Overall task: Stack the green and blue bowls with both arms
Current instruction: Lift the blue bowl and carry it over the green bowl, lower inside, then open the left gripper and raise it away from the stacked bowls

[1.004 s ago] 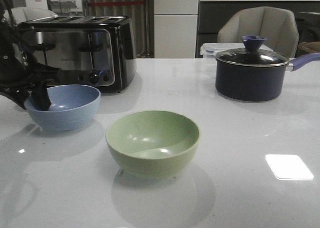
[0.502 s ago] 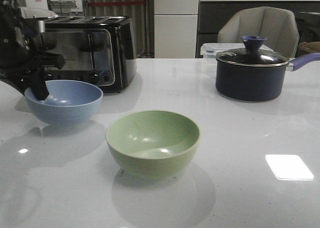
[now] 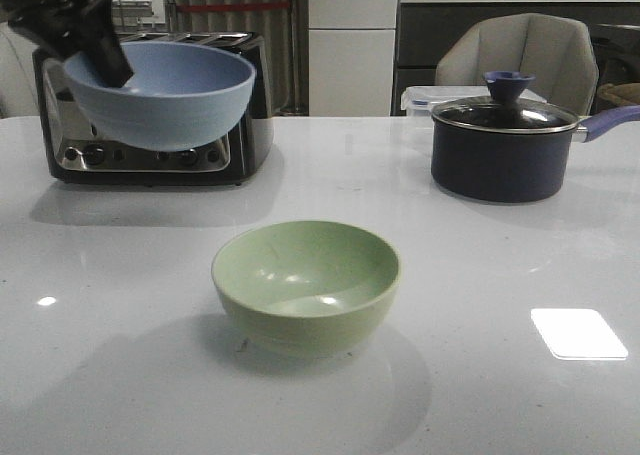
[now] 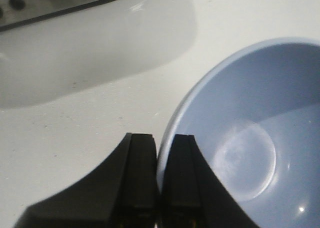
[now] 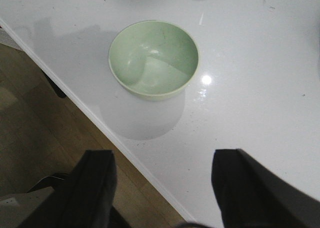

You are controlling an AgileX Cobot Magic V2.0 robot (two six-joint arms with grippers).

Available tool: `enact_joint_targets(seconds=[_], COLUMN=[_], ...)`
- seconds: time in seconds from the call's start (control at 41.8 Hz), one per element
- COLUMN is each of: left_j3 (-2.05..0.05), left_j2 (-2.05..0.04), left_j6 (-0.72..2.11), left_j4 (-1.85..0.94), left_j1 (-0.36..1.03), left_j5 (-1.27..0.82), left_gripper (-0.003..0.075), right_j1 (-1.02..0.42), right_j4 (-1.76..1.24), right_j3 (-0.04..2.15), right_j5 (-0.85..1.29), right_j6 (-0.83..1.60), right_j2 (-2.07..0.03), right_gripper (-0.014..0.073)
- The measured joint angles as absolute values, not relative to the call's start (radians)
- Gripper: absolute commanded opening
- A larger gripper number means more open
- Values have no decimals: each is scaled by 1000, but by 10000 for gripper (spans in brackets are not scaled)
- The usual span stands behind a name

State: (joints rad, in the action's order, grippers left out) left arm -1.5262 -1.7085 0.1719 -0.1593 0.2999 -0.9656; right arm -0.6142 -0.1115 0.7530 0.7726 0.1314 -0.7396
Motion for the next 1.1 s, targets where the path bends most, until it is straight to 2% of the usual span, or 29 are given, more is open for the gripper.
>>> enact_joint_targets(seconds=[0.215,0.454,1.099], left_j3=[-1526,-1417,-1368], left_j2=[-1682,-1682,-1839], left_j6=[181,205,206], left_j4=[-165,-168,-202], left_j1=[453,568,575], left_j5=[-976,-854,-747], left_gripper=[93,93,94], right_j1=[-614,-614,-614], right_j4=[-112,-112,-112], right_j3=[753,753,753], right_j5=[773,773,773], right_j6=[131,131,131], right_j2=[-740,-740,-740], right_gripper=[521,521,521])
